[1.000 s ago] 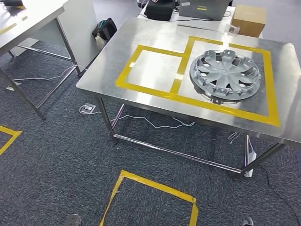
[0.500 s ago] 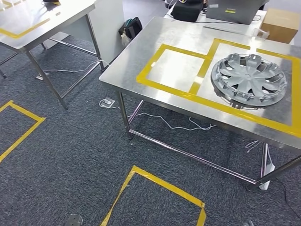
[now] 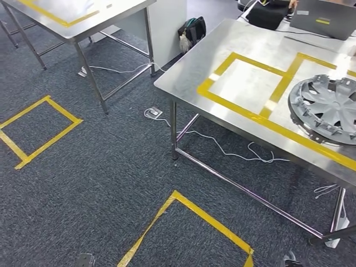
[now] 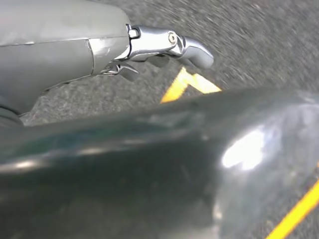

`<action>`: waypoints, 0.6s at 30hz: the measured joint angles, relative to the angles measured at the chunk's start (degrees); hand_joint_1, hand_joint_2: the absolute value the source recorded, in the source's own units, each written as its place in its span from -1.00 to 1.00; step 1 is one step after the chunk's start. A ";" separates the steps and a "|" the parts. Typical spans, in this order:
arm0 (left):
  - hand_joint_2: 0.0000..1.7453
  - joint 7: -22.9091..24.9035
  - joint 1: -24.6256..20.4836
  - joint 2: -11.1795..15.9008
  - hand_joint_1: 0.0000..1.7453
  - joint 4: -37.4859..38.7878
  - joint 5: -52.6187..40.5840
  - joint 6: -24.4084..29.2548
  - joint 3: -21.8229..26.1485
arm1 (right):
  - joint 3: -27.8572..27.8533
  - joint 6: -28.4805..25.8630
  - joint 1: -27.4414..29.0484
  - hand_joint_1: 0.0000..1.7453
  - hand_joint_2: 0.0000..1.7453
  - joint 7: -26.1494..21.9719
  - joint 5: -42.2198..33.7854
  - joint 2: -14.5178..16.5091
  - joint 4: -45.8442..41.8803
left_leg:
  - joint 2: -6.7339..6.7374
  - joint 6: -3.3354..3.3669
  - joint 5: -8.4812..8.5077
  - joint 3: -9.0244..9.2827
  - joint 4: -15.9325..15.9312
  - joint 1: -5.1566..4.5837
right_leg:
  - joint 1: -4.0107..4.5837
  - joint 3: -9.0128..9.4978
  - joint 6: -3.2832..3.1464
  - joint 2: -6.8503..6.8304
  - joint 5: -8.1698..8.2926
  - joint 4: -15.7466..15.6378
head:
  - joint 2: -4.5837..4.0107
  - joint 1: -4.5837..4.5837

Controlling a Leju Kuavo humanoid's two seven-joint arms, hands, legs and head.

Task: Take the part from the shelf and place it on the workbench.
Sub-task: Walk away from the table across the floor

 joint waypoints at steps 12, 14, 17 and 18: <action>-1.00 0.01 -0.09 -0.02 -1.00 -0.01 -0.04 0.02 0.69 | -1.91 0.05 -0.51 -1.00 -1.00 -0.20 0.27 0.00 1.22 | -8.53 0.19 0.96 -0.83 0.25 -0.05 | -1.03 -0.82 0.06 10.62 0.26 0.69 | 0.00 0.42; -1.00 0.02 0.05 -0.02 -1.00 -0.02 -0.04 0.09 0.86 | -1.98 0.11 -0.68 -1.00 -1.00 -0.23 0.45 0.01 1.38 | -9.63 -0.52 1.37 -1.38 0.27 0.14 | -0.89 -0.73 -0.43 9.95 0.32 0.54 | 0.00 0.38; -1.00 0.05 0.20 -0.17 -1.00 -0.02 -0.08 0.37 1.15 | -2.16 0.27 -0.87 -1.00 -1.00 -0.42 0.92 0.04 1.50 | -7.15 -1.33 -0.79 -3.28 3.57 0.10 | -0.93 -0.66 -1.44 7.83 0.85 0.26 | 0.00 0.07; -1.00 0.06 0.09 -0.26 -1.00 -0.02 -0.14 0.43 1.21 | -2.24 0.31 -0.84 -1.00 -1.00 -0.49 1.02 0.04 1.55 | -5.39 -1.55 -2.72 -4.88 6.92 0.06 | -0.87 -0.67 -1.63 6.98 0.90 0.21 | 0.00 -0.09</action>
